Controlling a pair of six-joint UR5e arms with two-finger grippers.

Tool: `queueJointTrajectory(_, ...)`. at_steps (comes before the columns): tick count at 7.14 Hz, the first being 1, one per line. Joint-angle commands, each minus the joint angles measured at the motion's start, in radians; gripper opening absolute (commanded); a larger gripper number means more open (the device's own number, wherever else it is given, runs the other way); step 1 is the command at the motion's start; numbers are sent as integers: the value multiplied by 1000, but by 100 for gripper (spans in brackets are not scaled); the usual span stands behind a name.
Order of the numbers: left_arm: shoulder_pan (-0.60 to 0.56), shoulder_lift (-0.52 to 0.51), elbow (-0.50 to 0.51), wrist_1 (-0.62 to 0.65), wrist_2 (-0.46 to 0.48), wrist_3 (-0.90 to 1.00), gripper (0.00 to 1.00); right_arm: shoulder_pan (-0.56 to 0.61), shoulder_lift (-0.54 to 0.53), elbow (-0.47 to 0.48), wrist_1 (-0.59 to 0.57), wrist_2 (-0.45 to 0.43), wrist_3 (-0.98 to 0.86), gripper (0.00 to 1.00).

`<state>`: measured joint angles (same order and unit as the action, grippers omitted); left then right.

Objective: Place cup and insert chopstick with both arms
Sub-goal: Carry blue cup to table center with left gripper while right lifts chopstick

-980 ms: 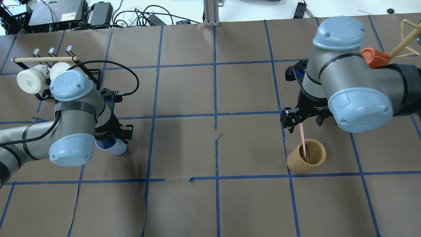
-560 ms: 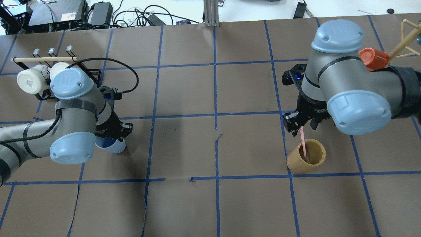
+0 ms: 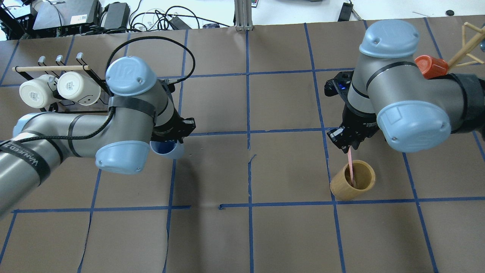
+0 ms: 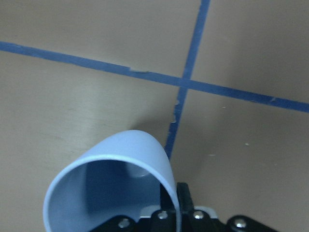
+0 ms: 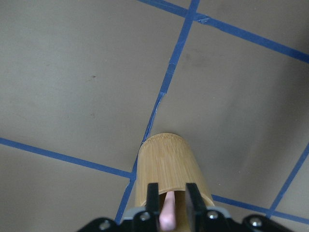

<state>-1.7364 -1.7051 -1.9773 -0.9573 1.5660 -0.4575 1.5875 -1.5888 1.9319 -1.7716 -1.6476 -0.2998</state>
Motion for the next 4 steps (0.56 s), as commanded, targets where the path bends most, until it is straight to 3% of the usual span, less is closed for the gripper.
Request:
queueJointTrajectory(1, -121, -95, 118, 17, -140, -249, 0, -3, 3, -16, 3, 6, 2, 24)
queueJointTrajectory(4, -218, -198, 163, 23, -165, -285, 0, -3, -3, -14, 4, 9, 4, 8)
